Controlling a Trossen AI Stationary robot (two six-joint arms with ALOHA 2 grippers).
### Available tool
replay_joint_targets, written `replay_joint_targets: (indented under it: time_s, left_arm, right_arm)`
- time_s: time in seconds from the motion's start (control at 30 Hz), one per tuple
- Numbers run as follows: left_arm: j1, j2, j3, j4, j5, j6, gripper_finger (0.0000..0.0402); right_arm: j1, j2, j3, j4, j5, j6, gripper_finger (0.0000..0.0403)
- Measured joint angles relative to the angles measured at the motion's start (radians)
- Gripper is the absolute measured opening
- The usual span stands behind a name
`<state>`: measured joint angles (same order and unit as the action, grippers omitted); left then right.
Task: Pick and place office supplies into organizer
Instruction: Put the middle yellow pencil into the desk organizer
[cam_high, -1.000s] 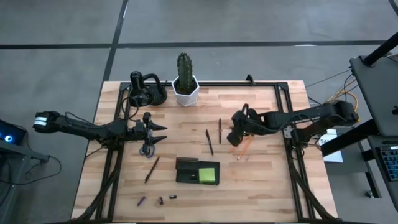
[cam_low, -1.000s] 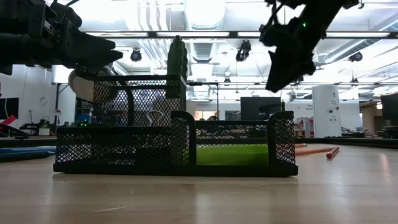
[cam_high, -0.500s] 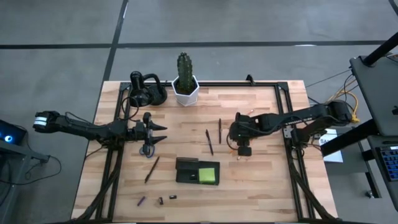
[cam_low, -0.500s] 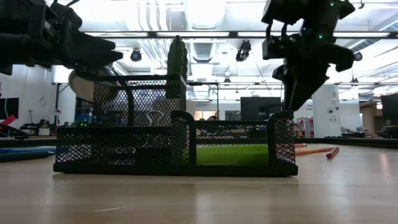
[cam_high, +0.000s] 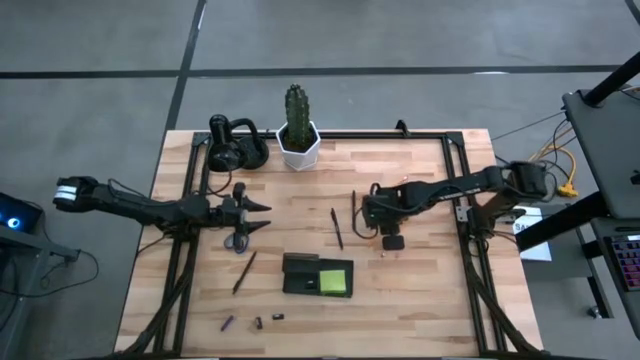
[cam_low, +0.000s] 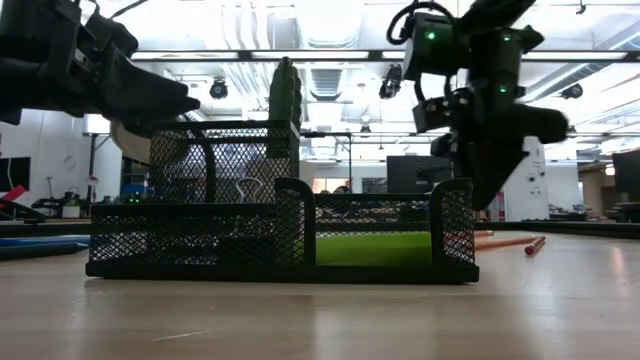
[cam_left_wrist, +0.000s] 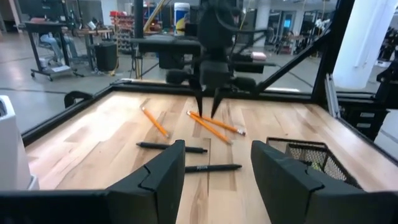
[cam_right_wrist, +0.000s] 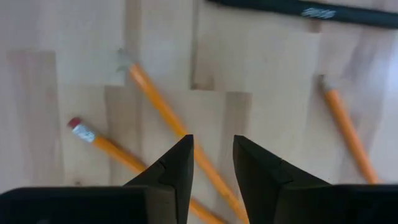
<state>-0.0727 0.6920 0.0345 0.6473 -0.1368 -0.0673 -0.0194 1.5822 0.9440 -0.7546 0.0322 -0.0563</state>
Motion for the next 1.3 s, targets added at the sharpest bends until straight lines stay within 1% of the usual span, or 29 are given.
replay_joint_targets:
  time_s: [0.17,0.6,0.77,0.83,0.9,0.97,1.03,1.13,1.2,1.27,1.3]
  left_arm:
    - [0.000,0.051,0.000,-0.001,0.000,0.000,0.0169]
    - [0.000,0.222,0.000,-0.001,0.000,0.000,0.0169]
    - [0.001,0.296,0.000,-0.001,0.006,0.000,0.0169]
    - [0.001,0.322,0.000,0.000,0.003,-0.003,0.0169]
    - [0.001,0.350,0.001,0.015,-0.025,-0.007,0.0169]
    - [0.000,0.392,0.008,0.094,-0.035,-0.083,0.0169]
    - [-0.001,0.417,0.010,0.177,0.008,-0.085,0.0170]
    - [-0.002,0.448,0.019,0.375,0.104,0.038,0.0170]
    - [-0.002,0.452,0.019,0.472,0.181,0.094,0.0169]
    - [-0.002,0.455,0.021,0.535,0.237,0.105,0.0170]
    - [-0.002,0.448,0.020,0.545,0.248,0.101,0.0170]
  right_arm:
    - [-0.006,0.006,0.024,0.001,-0.005,-0.051,0.0089]
    - [-0.008,-0.002,0.074,-0.001,-0.004,-0.030,0.0069]
    - [-0.007,-0.003,0.114,0.000,0.000,-0.019,0.0069]
    - [-0.007,-0.003,0.128,-0.004,0.000,-0.016,0.0070]
    - [-0.007,-0.003,0.144,-0.006,0.001,-0.013,0.0069]
    - [-0.007,-0.003,0.157,-0.010,0.001,-0.011,0.0068]
    - [-0.007,-0.003,0.169,-0.031,0.002,-0.020,0.0066]
    - [-0.007,-0.003,0.180,-0.038,0.002,-0.018,0.0064]
    - [-0.007,-0.003,0.176,-0.050,0.002,-0.010,0.0063]
    - [-0.007,-0.003,0.152,-0.051,0.001,-0.011,0.0064]
    - [-0.007,-0.003,0.135,-0.052,-0.002,-0.018,0.0065]
